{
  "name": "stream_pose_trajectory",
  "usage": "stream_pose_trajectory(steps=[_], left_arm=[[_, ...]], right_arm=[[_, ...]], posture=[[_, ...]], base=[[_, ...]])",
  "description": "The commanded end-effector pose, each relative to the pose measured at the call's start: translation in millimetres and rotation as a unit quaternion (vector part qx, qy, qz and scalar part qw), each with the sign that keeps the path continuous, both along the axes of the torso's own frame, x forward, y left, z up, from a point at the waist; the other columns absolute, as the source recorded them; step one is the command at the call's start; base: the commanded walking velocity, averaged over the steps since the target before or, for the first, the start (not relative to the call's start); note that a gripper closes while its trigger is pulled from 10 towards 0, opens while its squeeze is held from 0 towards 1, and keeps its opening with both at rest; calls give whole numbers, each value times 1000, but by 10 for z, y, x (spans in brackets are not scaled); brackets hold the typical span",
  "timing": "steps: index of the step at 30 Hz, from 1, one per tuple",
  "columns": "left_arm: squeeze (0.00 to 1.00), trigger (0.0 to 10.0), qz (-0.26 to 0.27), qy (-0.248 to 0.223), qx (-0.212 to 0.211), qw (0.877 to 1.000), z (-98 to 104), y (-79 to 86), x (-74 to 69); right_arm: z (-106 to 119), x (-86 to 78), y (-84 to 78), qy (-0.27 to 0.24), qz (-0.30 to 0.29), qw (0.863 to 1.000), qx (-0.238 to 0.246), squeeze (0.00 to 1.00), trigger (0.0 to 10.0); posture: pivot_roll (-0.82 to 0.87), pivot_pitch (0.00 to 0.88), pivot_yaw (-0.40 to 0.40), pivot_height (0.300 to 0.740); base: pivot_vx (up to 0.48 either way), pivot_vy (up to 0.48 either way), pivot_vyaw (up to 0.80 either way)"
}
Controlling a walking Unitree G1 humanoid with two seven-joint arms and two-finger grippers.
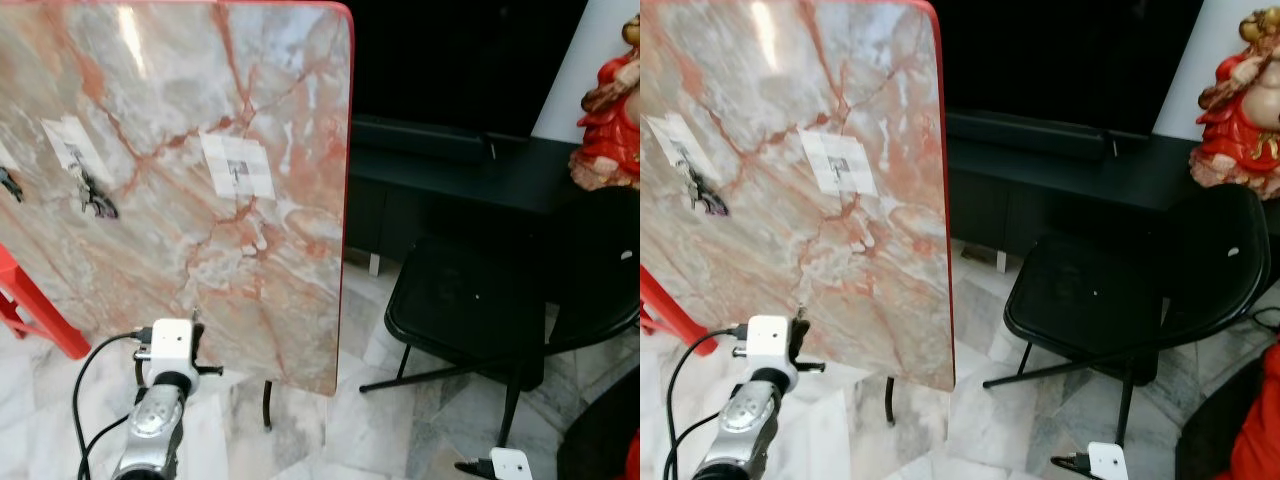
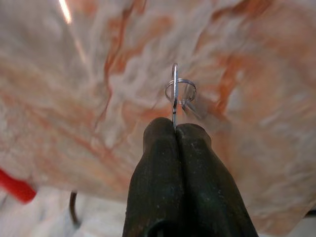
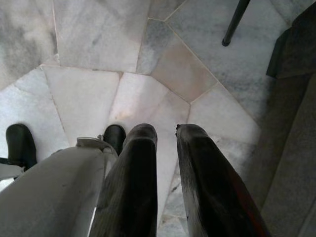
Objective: Hang keys on a hook
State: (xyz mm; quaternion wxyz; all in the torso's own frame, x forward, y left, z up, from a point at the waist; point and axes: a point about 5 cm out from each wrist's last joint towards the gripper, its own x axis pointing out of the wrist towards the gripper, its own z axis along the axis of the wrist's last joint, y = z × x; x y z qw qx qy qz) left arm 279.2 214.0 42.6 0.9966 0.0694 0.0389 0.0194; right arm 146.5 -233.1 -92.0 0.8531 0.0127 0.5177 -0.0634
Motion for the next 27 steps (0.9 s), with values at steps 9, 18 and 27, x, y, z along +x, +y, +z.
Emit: stream_pose_trajectory(steps=[9, 18, 27], left_arm=[[0, 10000, -43, -115, -17, 992, 656, -201, 221], [0, 10000, -43, -134, -18, 990, 826, -344, 409], [0, 10000, -46, -129, -25, 990, 815, -424, 450]], right_arm=[[4, 5, -7, 2, 10, 1000, -3, 0, 10000], [3, 7, -2, 2, 11, 1000, -3, 0, 10000], [4, 5, -6, 2, 12, 1000, -2, 0, 10000]], posture=[[-12, 0, -3, 721], [-22, 0, -2, 721], [-21, 0, -12, 721]], base=[[0, 0, 0], [0, 0, 0], [0, 0, 0]])
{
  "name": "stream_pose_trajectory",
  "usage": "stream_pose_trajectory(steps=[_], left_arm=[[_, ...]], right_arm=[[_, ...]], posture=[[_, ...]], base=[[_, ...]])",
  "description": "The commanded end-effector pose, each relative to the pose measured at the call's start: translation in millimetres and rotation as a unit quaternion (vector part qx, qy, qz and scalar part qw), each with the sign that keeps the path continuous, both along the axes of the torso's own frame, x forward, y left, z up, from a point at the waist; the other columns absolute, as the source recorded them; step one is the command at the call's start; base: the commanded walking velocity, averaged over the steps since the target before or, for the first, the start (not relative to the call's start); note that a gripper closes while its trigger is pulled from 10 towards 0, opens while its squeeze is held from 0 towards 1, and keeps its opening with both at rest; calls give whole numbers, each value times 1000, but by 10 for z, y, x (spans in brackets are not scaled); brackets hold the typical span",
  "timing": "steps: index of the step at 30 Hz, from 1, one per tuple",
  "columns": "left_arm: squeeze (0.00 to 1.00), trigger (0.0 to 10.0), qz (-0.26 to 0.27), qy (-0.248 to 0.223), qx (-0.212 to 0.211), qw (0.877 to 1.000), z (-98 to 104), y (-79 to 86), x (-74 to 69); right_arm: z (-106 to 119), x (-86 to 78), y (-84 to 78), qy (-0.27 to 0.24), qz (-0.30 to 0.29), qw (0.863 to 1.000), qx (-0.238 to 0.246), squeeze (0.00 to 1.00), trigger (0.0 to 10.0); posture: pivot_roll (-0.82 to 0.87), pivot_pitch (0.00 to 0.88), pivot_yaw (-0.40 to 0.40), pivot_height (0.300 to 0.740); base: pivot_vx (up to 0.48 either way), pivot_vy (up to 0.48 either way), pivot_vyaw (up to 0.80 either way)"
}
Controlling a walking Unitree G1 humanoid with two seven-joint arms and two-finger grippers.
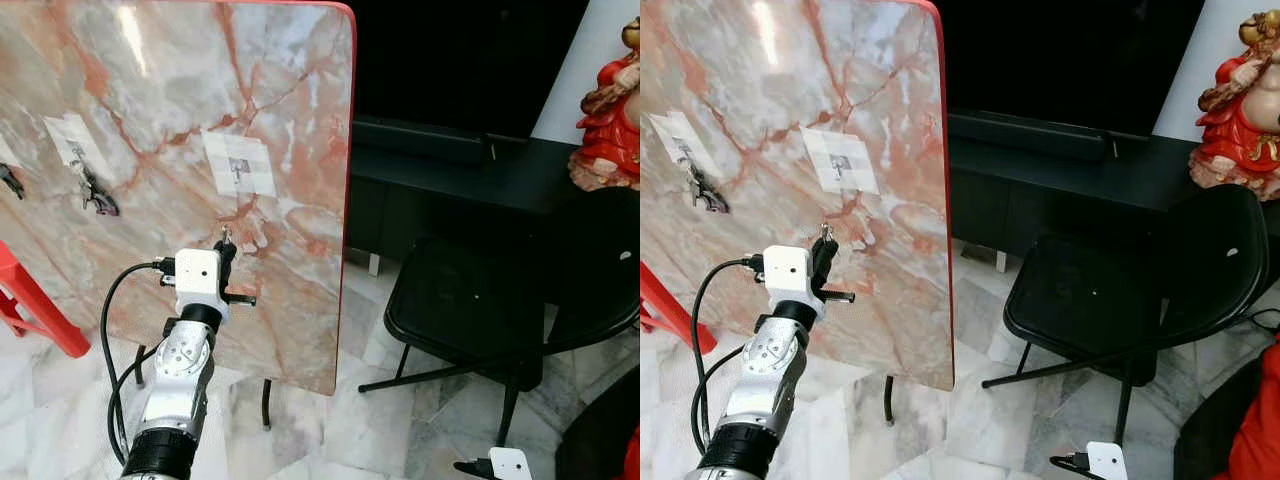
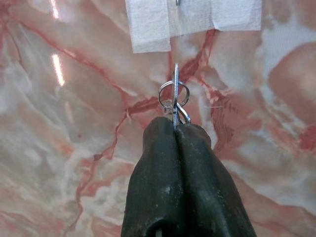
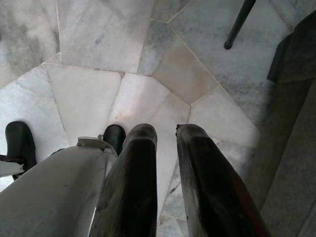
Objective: Hang keys on a hook
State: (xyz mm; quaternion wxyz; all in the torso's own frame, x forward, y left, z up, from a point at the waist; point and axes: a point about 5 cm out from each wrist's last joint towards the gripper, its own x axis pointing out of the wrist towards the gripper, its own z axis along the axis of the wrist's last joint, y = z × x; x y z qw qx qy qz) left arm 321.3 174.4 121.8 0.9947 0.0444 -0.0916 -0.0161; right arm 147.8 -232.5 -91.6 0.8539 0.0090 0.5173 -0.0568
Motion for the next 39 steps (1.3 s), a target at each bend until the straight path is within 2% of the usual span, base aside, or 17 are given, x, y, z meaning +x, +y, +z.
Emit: stream_pose_trajectory(steps=[1, 30, 34, 39], left_arm=[[0, 10000, -4, -1, -1, 1000, 19, -38, 34], [0, 10000, -22, -17, 11, 1000, 14, -141, 91], [0, 10000, -22, -29, 13, 999, -10, -137, -6], [0, 10000, -14, -27, 20, 999, -129, -53, -249]], right_arm=[[0, -9, -14, 3, 4, 1000, -2, 0, 10000], [1, 0, -1, 3, 11, 1000, -1, 0, 10000], [1, -1, -1, 3, 17, 1000, -2, 0, 10000], [1, -6, -9, 4, 15, 1000, -3, 0, 10000]], posture=[[-20, 0, -13, 721], [-21, 0, -13, 721], [-26, 0, -8, 721], [-19, 0, -13, 721]], base=[[0, 0, 0], [18, 0, 0], [260, 0, 0], [262, 0, 0]])
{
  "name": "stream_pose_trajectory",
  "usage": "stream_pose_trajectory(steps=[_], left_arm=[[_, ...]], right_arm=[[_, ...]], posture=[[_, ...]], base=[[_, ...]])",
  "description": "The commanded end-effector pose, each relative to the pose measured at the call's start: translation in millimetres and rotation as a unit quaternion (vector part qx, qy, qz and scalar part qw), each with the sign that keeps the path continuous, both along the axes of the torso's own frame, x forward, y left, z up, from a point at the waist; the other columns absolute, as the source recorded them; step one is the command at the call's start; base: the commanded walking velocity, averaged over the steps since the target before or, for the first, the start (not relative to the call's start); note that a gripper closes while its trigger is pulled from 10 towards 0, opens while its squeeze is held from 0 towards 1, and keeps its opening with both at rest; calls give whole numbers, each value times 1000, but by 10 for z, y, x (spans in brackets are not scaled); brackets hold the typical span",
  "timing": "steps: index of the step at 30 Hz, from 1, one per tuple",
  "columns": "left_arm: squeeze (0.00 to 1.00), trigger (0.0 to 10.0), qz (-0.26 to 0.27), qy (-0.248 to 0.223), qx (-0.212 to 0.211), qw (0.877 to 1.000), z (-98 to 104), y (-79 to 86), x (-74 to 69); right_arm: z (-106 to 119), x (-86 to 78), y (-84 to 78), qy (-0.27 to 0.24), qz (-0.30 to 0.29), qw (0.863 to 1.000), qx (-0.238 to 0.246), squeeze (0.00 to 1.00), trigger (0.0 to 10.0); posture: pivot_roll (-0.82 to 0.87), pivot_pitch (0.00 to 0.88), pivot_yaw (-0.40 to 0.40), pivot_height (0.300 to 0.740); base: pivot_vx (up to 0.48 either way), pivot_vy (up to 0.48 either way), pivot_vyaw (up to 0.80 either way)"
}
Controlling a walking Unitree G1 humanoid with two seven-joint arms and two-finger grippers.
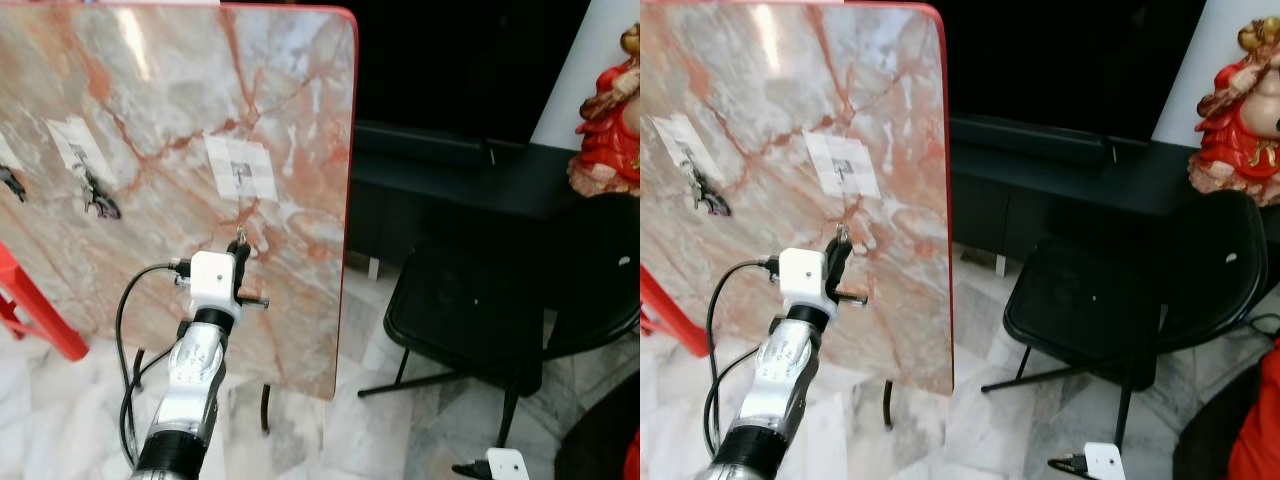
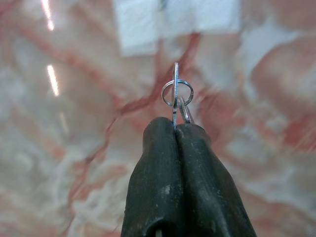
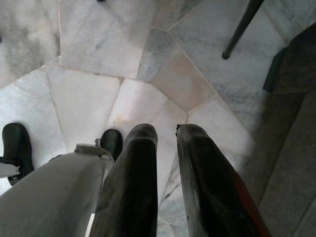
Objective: Hang keys on a hook
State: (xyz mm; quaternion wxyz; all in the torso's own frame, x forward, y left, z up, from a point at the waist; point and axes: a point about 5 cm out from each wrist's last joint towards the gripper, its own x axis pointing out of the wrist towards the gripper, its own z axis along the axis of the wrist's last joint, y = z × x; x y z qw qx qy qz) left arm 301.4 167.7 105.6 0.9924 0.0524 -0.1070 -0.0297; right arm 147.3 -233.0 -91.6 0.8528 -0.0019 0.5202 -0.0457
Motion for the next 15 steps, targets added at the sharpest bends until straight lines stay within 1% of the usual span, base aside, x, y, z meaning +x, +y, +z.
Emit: stream_pose_trajectory(steps=[1, 2, 4, 6, 8, 11, 13, 15], left_arm=[[0, 10000, 3, -9, 14, 1000, 6, 39, -98], [0, 10000, 14, -2, 20, 1000, -42, 95, -180], [0, 10000, 16, -1, 21, 1000, -51, 106, -194], [0, 10000, 29, 3, 19, 999, -72, 158, -256], [0, 10000, 37, 3, 17, 999, -59, 184, -288], [0, 10000, 35, -2, 15, 999, -10, 162, -269], [0, 10000, 20, -2, 15, 1000, 1, 116, -242], [0, 10000, 5, -1, 25, 1000, 1, 63, -224]], right_arm=[[1, -1, -5, 0, 0, 1000, 0, 0, 10000], [2, -2, -9, 0, 0, 1000, 0, 0, 10000], [2, -2, -10, 1, 0, 1000, 0, 0, 10000], [4, -1, -17, 1, 2, 1000, -2, 0, 10000], [7, 2, -22, 2, 8, 1000, -4, 0, 10000], [10, 10, -21, 1, 14, 1000, -5, 0, 10000], [10, 12, -19, 0, 14, 1000, -5, 0, 10000], [10, 13, -14, -1, 13, 1000, -4, 0, 10000]], posture=[[-19, 0, -13, 721], [-16, 0, -16, 721], [-16, 0, -16, 721], [-4, 0, -27, 721], [4, 0, -35, 721], [3, 0, -33, 721], [-2, 0, -31, 721], [-8, 0, -27, 721]], base=[[262, 0, 0], [259, 0, 0], [259, 0, 0], [262, 0, 0], [261, 0, 0], [264, 0, 0], [272, 0, 0], [270, 0, 0]])
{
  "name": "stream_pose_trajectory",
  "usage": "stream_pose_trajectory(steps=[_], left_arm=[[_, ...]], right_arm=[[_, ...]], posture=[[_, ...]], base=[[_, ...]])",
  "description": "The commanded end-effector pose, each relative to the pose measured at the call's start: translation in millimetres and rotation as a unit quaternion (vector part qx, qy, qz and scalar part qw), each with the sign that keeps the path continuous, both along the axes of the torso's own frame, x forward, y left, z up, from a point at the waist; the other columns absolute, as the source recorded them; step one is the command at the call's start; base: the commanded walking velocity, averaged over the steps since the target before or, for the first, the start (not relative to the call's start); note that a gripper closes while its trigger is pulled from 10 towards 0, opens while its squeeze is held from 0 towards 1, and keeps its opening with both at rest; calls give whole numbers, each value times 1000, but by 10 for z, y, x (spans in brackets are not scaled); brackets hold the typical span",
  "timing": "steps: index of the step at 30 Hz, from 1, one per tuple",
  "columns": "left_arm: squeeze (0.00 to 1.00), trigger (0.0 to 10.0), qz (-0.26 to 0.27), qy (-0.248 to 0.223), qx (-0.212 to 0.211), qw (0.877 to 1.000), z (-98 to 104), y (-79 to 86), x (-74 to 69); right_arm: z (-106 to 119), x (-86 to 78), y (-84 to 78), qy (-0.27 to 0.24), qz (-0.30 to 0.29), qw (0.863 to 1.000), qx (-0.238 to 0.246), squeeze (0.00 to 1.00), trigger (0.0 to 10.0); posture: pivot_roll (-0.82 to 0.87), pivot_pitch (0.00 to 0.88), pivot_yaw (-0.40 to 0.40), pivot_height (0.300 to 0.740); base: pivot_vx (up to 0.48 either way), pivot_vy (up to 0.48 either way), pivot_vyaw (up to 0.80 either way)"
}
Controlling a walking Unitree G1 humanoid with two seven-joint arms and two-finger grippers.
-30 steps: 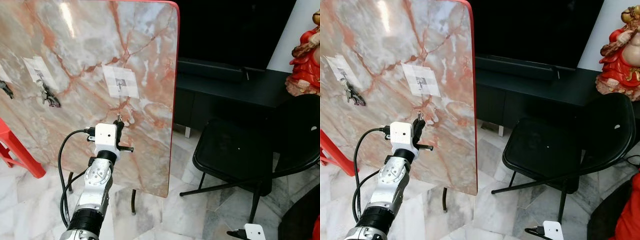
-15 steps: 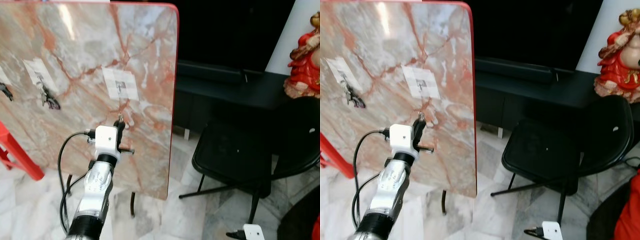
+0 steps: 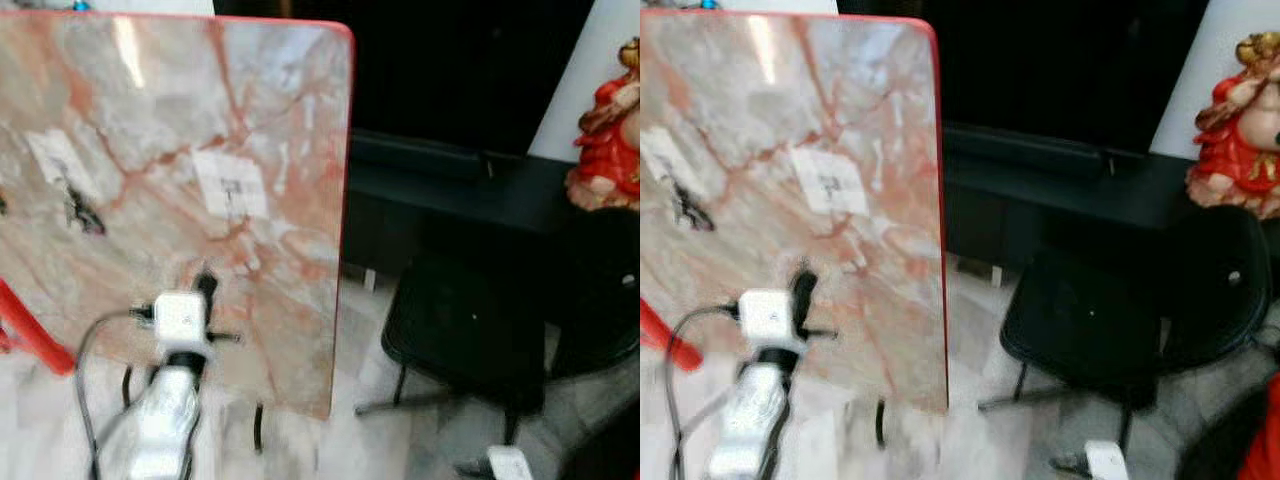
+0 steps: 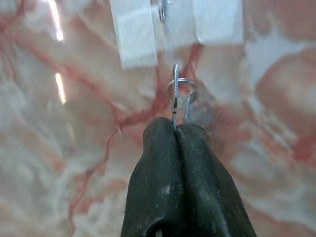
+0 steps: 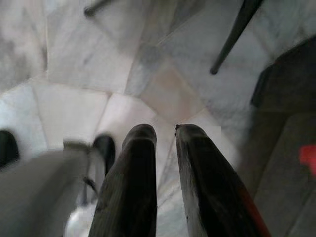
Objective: Hang keys on a hook
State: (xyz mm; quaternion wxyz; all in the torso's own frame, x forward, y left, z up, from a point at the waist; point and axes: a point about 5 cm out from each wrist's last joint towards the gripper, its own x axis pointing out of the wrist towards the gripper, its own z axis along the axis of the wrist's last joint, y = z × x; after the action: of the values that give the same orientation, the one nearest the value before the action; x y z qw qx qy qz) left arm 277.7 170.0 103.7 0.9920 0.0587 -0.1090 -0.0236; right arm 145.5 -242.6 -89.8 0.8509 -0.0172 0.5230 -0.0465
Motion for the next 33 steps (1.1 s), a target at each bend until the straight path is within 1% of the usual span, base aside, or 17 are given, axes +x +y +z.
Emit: stream_pose_trajectory(steps=[1, 8, 11, 17, 26, 33], left_arm=[[0, 10000, -3, 2, 20, 1000, 19, 31, 15], [0, 10000, -10, 3, 24, 1000, 23, -13, 3], [0, 10000, -20, 4, 32, 999, 28, -40, -1], [0, 10000, -21, 2, 29, 999, 42, -50, -9], [0, 10000, -25, 4, 33, 999, 36, -61, -41], [0, 10000, -24, -10, 37, 999, 112, -41, -76]], right_arm=[[-9, 31, 83, -5, 5, 1000, 10, 0, 10000], [-12, 26, 86, -3, 2, 1000, 10, 0, 10000], [-13, 25, 86, -2, 2, 1000, 11, 0, 10000], [-13, 25, 89, -3, 4, 1000, 12, 0, 10000], [-13, 25, 90, -2, 6, 1000, 12, 0, 10000], [-13, 28, 92, -2, 9, 1000, 12, 0, 10000]], posture=[[-8, 0, -27, 721], [-11, 0, -24, 721], [-11, 0, -24, 721], [-4, 0, -27, 721], [-4, 0, -27, 721], [12, 0, -39, 721]], base=[[274, 0, 0], [274, 0, 0], [253, 0, 0], [253, 0, 0], [0, 0, 0], [0, 0, 0]])
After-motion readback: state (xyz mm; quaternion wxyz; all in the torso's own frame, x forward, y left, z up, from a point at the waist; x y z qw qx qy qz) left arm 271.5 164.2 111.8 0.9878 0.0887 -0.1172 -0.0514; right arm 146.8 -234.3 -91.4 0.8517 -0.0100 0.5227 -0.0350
